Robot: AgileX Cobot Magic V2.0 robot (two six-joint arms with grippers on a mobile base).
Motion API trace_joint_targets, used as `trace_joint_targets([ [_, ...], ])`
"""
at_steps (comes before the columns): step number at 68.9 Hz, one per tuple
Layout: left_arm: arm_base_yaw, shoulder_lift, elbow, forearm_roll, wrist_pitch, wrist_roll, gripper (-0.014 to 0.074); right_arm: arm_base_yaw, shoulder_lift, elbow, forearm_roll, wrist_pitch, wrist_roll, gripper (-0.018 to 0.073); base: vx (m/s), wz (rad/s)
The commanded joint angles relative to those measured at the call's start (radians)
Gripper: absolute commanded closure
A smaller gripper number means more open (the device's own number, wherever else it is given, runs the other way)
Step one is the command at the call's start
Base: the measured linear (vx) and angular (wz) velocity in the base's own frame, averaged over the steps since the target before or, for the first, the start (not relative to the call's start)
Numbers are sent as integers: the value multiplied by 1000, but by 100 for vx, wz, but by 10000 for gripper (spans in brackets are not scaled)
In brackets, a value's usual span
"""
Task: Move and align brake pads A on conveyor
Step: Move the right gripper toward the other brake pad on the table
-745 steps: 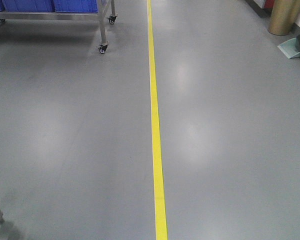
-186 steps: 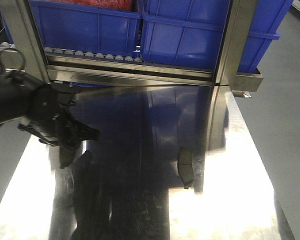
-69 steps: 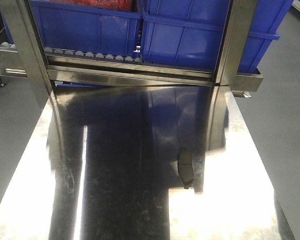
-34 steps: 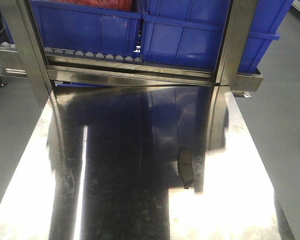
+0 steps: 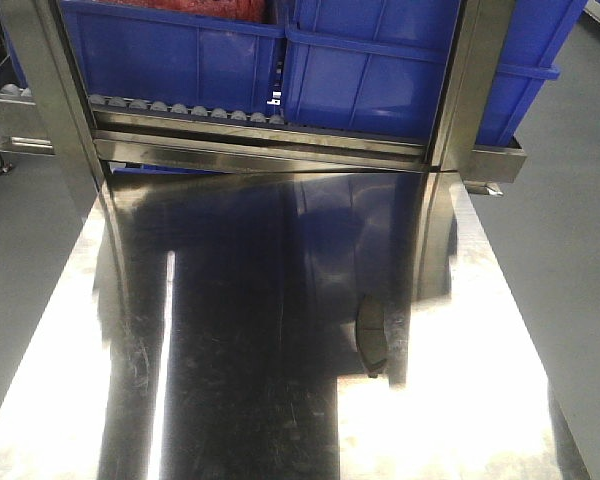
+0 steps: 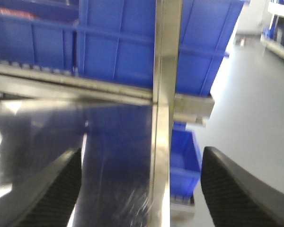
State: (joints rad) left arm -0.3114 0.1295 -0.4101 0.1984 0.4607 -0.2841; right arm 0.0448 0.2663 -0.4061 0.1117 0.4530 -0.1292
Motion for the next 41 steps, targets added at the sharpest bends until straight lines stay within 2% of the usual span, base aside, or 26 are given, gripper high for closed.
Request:
trace_joint_targets([
  [1,-2,14,-25,1,-90,-4,603,-2,181,-86,2,-27,15,45,0,0],
  [23,-2,14,-25,1,-90,-4,603,-2,780,-356,5,231,42,46,0,0],
  [41,-2,14,-25,1,-90,-4,603,10,1127,-551,12,402,67,72,0,0],
])
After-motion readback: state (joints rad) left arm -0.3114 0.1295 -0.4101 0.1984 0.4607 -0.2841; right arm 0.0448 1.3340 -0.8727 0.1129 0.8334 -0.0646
